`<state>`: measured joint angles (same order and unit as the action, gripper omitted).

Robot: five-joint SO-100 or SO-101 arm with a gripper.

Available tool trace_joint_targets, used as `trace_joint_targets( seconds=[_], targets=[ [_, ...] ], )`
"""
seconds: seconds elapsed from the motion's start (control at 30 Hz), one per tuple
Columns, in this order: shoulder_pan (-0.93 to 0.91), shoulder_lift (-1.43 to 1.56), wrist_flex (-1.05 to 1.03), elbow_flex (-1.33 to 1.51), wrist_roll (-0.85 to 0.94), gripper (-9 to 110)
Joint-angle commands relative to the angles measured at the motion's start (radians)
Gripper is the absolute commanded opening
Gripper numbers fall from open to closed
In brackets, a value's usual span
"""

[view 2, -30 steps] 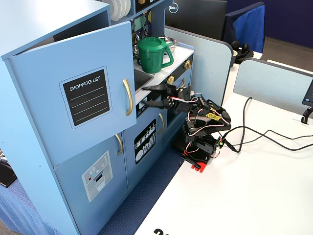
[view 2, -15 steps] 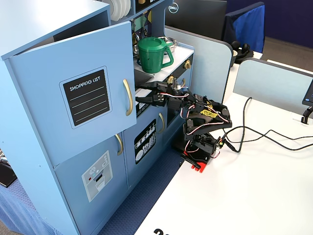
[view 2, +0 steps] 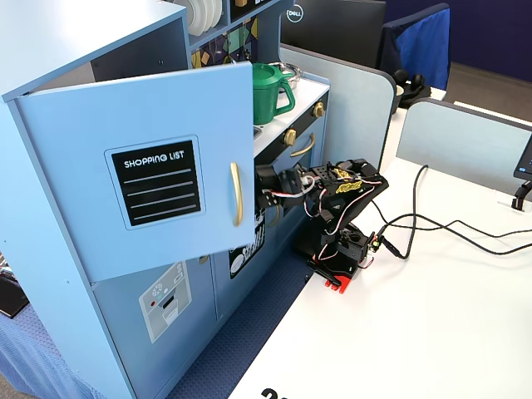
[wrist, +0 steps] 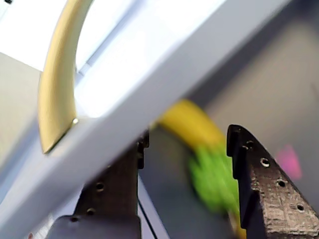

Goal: Open the left cabinet door

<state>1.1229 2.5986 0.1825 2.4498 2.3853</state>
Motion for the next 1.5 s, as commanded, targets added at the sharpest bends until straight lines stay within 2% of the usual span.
trace_joint_targets(
  seconds=[0.0,0.17,0.27,0.33,0.43,0.5,0.67,0.77,0.83,1.0,1.27,1.47],
  targets=[
    [0.150,-0.049,0.104,-0.037,0.072,11],
    [0.253,-0.103,0.153,-0.052,0.127,11],
    [0.221,-0.104,0.173,-0.044,0.110,11],
    [0.126,-0.074,0.160,-0.034,0.067,12],
    [-0.179,-0.005,0.037,-0.017,-0.051,13],
    [-0.426,0.054,-0.169,-0.014,-0.149,14],
    [-0.966,0.121,-0.925,-0.055,-0.380,12],
    [-1.187,0.074,-1.316,-0.060,-0.437,11],
    [-1.273,0.048,-1.489,-0.046,-0.469,9],
    [-1.318,0.092,-1.629,0.040,-0.535,8],
    [-1.259,0.213,-1.600,0.241,-0.632,8],
    [-1.146,0.356,-1.559,0.439,-0.795,8]
  ],
)
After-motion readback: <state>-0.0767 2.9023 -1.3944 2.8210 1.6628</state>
